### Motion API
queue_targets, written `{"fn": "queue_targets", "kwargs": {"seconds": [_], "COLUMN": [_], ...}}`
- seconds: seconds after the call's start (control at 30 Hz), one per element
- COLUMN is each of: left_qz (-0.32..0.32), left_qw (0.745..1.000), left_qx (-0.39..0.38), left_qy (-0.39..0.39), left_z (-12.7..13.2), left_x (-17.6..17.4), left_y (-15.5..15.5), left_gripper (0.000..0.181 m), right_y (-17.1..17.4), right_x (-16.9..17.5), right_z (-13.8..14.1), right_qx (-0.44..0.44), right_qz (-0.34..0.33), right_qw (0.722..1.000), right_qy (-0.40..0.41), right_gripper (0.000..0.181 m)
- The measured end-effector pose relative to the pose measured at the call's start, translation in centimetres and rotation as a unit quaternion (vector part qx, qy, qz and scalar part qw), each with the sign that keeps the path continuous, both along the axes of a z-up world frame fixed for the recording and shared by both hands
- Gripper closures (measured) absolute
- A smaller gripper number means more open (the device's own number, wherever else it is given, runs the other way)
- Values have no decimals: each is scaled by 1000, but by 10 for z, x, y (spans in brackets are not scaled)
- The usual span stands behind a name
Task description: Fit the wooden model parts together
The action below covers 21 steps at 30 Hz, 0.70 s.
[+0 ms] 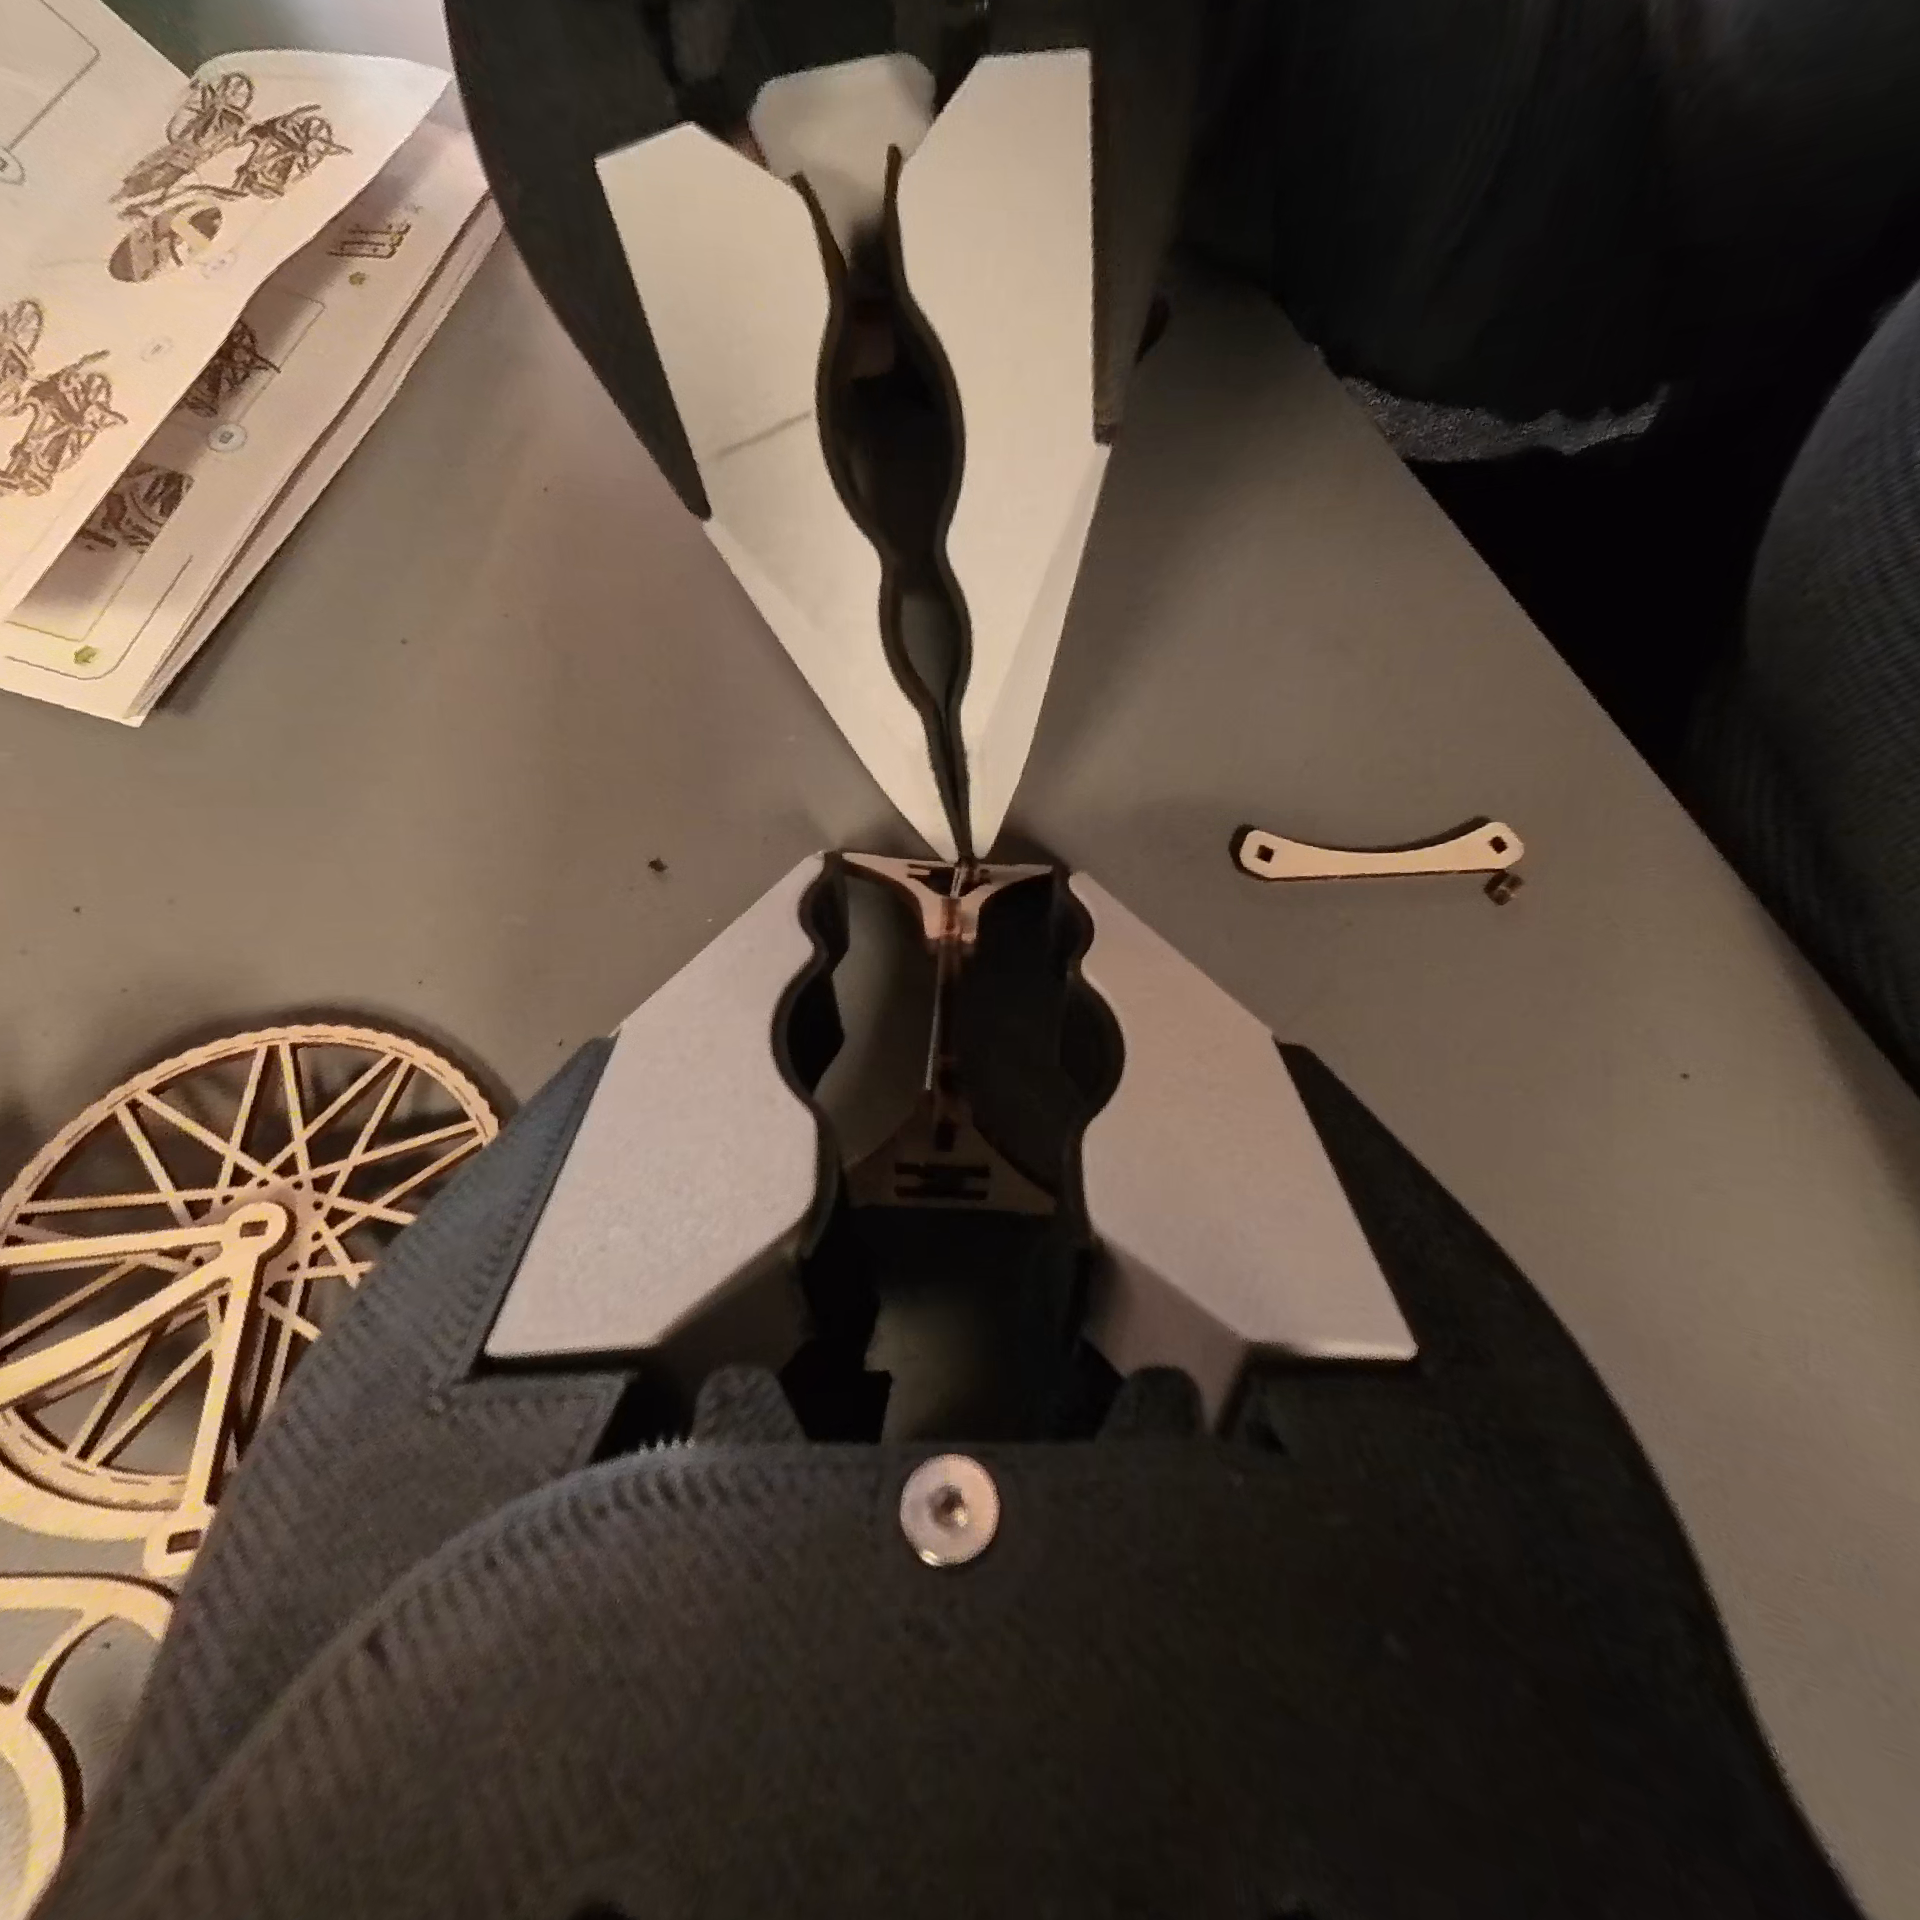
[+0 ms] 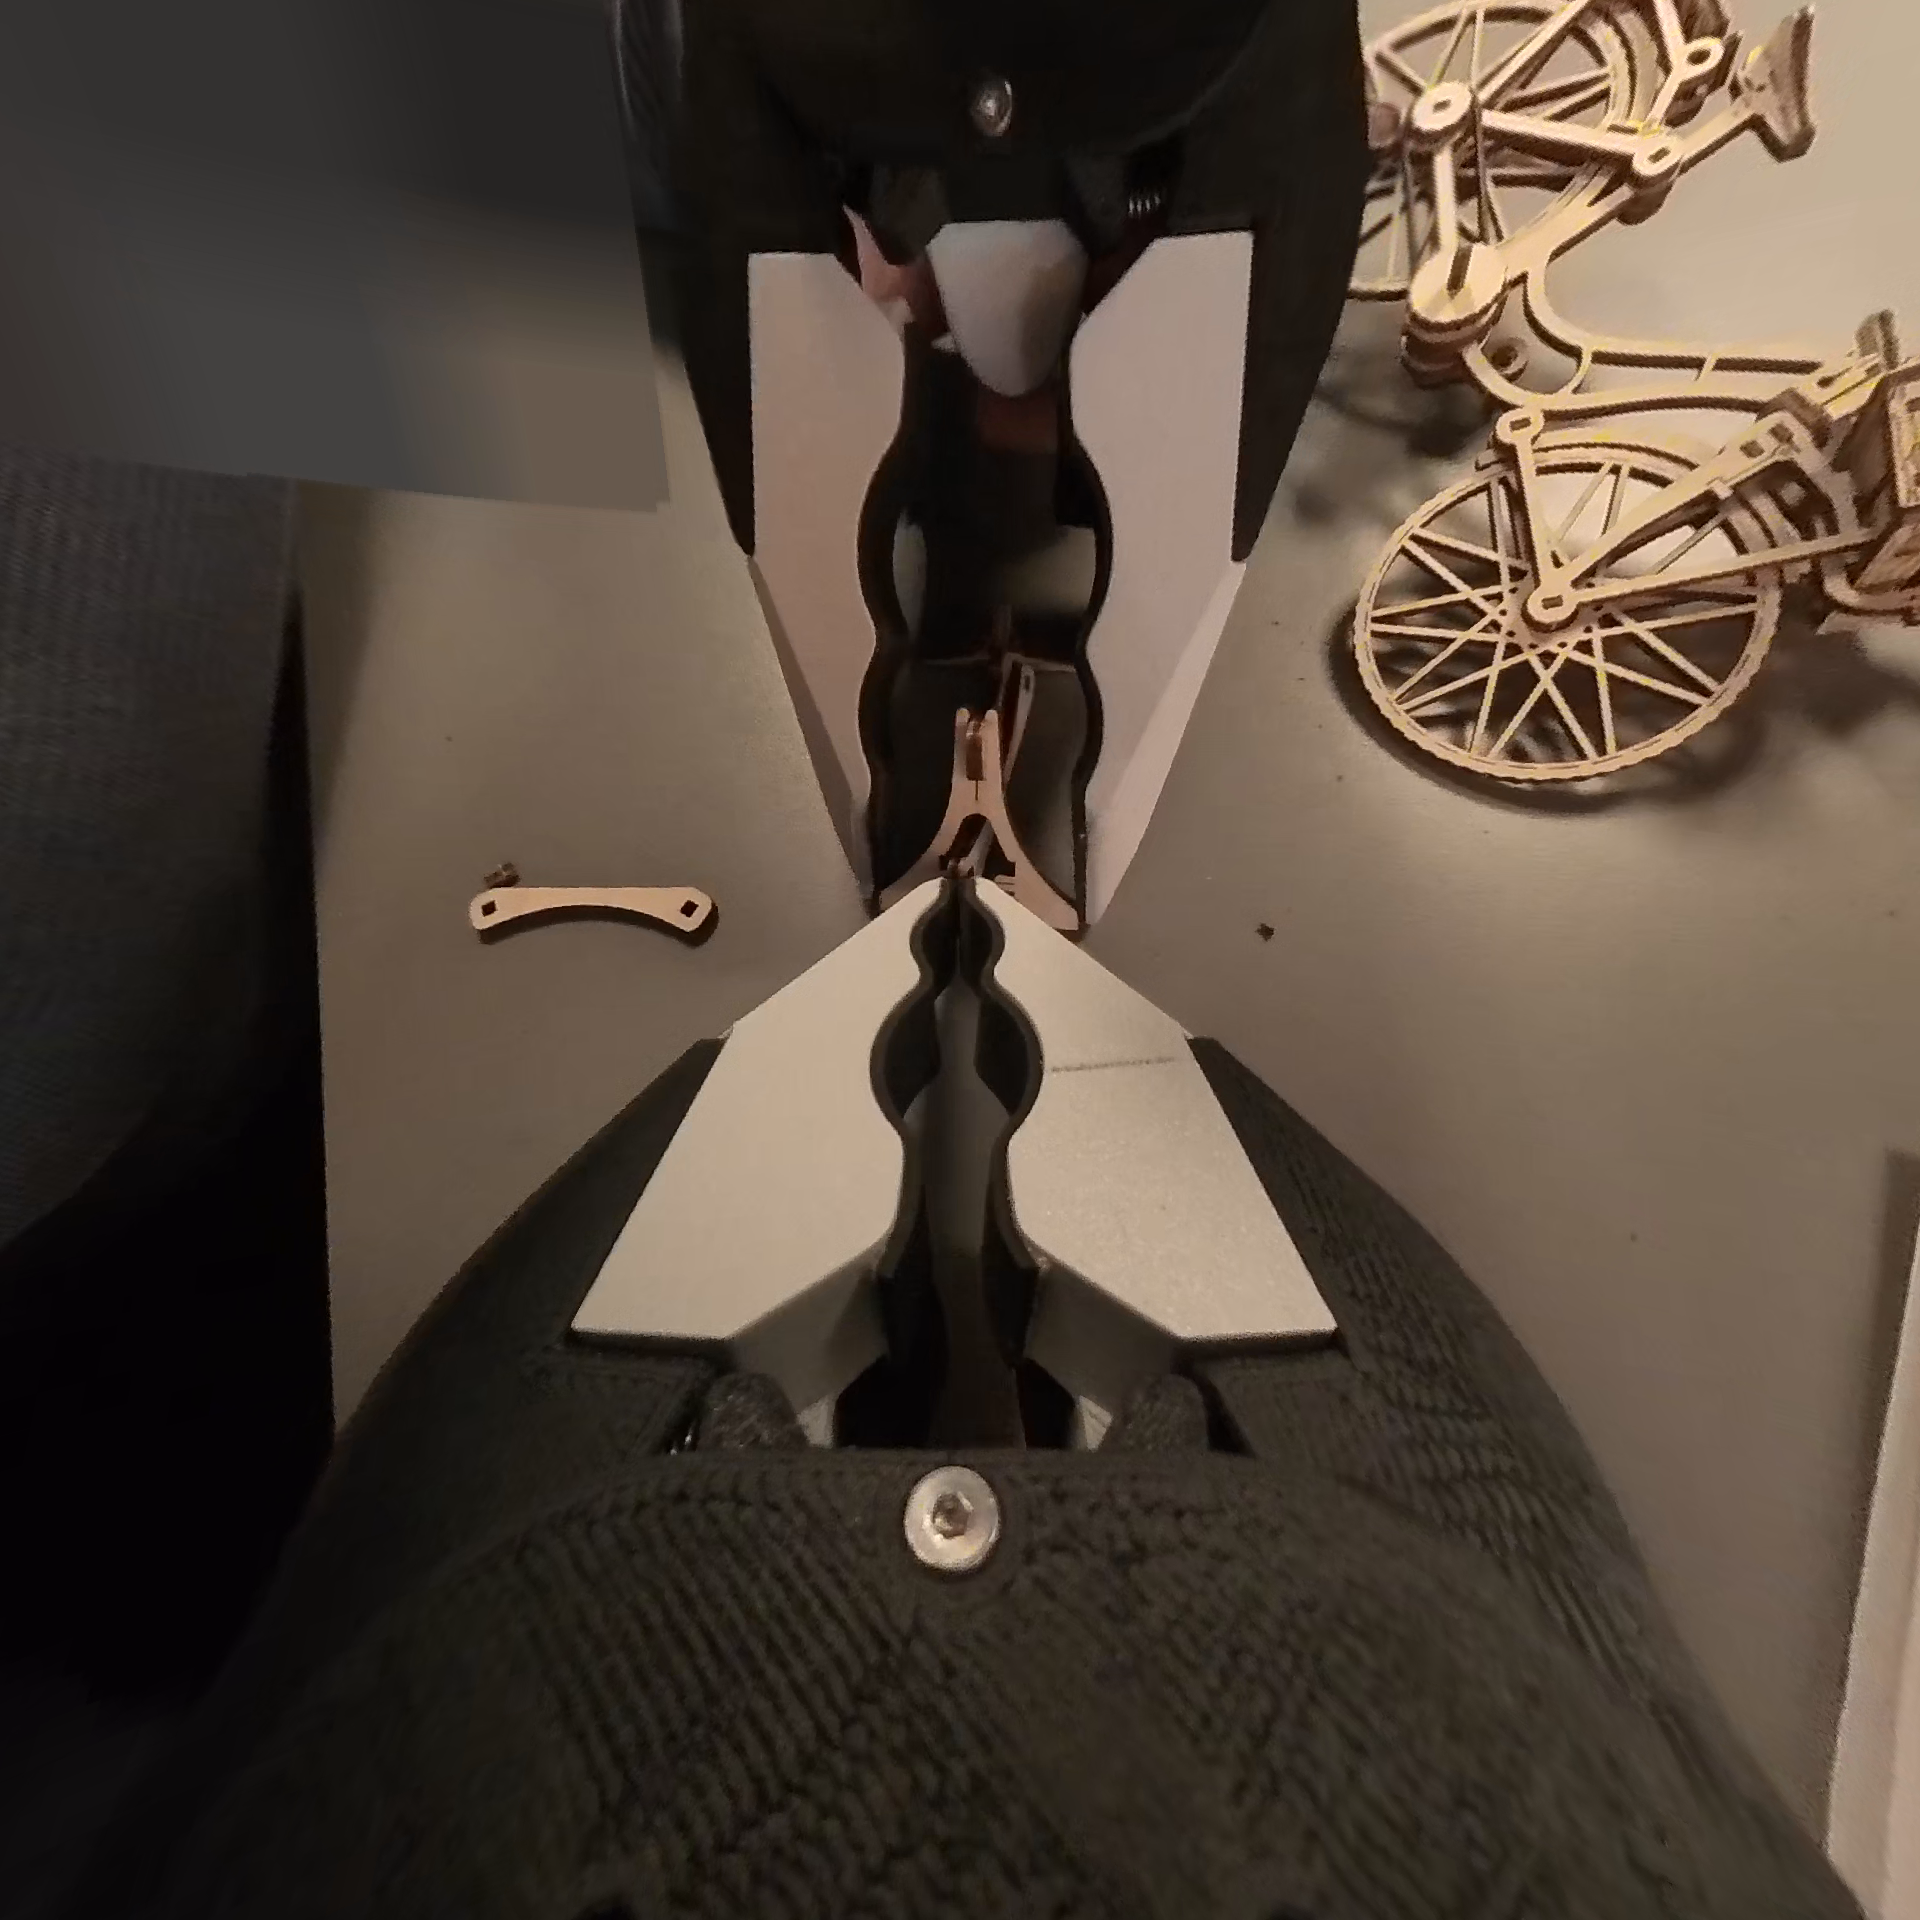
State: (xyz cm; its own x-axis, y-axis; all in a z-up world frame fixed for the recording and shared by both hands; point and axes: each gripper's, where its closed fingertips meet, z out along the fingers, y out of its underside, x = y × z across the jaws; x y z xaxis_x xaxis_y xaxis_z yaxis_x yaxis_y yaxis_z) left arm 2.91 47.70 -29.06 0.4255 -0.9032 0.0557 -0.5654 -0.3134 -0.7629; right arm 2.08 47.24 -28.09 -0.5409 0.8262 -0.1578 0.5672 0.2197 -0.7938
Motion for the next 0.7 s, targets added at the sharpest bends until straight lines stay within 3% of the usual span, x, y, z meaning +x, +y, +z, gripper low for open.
{"fn": "queue_targets", "kwargs": {"seconds": [0.57, 0.7], "left_qz": [-1, 1], "left_qw": [1000, 1000], "left_qx": [-2, -1], "left_qy": [-1, 0], "left_z": [0, 0], "left_x": [0, 0], "left_y": [0, 0], "left_gripper": [141, 142], "right_y": [0, 5], "right_x": [-1, -4], "right_z": [1, 11], "right_qx": [-5, -11], "right_qz": [3, -21], "right_qw": [1000, 999], "right_qy": [1, 38], "right_gripper": [181, 181]}}
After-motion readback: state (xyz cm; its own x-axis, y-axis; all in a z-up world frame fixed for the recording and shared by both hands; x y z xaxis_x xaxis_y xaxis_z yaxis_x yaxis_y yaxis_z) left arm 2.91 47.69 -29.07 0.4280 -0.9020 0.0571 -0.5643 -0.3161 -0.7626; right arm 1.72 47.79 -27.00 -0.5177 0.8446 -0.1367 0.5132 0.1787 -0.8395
